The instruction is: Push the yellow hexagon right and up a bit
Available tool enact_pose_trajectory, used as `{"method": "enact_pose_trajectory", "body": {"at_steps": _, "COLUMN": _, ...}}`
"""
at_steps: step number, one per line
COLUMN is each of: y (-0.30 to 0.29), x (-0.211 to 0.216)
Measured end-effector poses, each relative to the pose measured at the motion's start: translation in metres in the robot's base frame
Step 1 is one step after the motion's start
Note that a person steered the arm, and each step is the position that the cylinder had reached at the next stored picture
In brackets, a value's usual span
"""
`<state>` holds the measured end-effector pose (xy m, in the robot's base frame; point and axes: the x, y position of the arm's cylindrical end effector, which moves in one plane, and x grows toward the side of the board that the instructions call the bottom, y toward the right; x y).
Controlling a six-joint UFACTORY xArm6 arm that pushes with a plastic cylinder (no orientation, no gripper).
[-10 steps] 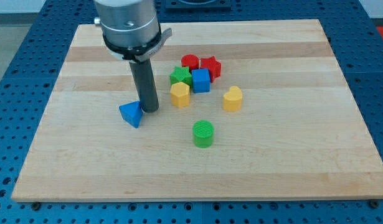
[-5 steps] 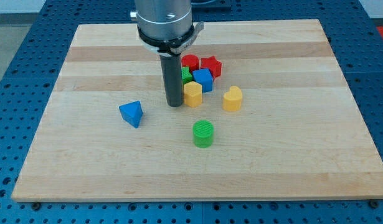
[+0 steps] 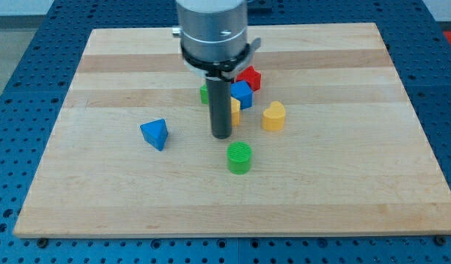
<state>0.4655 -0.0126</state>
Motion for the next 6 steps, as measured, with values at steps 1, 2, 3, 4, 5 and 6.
{"method": "enact_pose_trajectory", "body": {"at_steps": 1, "y": 0.013, "x": -0.001}}
{"method": "enact_pose_trajectory", "body": {"at_steps": 2, "y": 0.013, "x": -0.001}}
{"method": "enact_pose_trajectory", "body": {"at_steps": 3, "y": 0.013, "x": -0.003}}
{"method": "enact_pose_trajectory", "body": {"at_steps": 4, "y": 0.012, "x": -0.01}}
{"method": "enact_pose_trajectory", "body": {"at_steps": 5, "y": 0.007, "x": -0.012}}
{"method": "enact_pose_trajectory", "body": {"at_steps": 6, "y": 0.007, "x": -0.013}}
